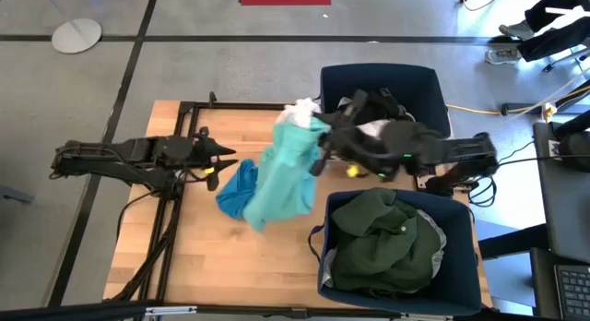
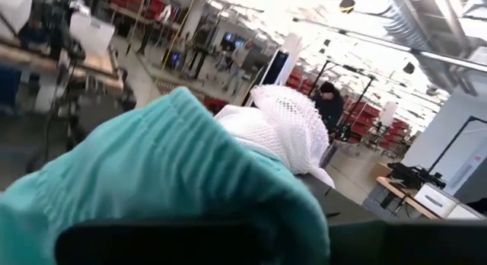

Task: Sort clothes
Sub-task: Put the light blue shorts into the bottom blue laundry organizer

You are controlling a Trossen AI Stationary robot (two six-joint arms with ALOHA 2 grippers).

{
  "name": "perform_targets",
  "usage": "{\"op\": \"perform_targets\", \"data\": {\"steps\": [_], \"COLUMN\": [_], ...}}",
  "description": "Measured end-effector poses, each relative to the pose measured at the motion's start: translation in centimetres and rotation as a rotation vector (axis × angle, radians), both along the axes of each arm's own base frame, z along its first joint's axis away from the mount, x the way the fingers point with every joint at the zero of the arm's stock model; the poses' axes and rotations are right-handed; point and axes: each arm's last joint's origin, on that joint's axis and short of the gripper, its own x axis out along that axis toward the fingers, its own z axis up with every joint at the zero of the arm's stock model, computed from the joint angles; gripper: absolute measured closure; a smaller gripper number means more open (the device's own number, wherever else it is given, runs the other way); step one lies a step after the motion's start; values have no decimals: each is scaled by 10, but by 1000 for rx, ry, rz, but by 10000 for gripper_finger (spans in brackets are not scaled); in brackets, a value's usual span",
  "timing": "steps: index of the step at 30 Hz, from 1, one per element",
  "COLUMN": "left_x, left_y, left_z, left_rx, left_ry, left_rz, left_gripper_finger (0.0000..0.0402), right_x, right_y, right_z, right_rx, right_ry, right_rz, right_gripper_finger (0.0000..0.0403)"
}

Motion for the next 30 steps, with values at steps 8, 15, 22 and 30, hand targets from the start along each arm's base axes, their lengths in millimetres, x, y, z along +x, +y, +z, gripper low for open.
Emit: {"op": "perform_targets", "data": {"steps": [8, 15, 22, 30], "left_x": [13, 20, 25, 26], "left_y": [0, 0, 0, 0], "left_z": [-7, -11, -13, -14], "left_rx": [-12, -17, -17, -22], "left_ry": [53, 76, 82, 90], "left_rz": [7, 10, 10, 13], "left_gripper_finger": [276, 276, 276, 276], "right_x": [-66, -119, -166, -210], "right_y": [27, 46, 60, 72], "right_z": [36, 59, 76, 94], "right_rx": [78, 177, 248, 330], "right_ry": [-105, -197, -225, -232], "right_rz": [-22, 27, 25, 101], "right_gripper_finger": [367, 367, 366, 366]}}
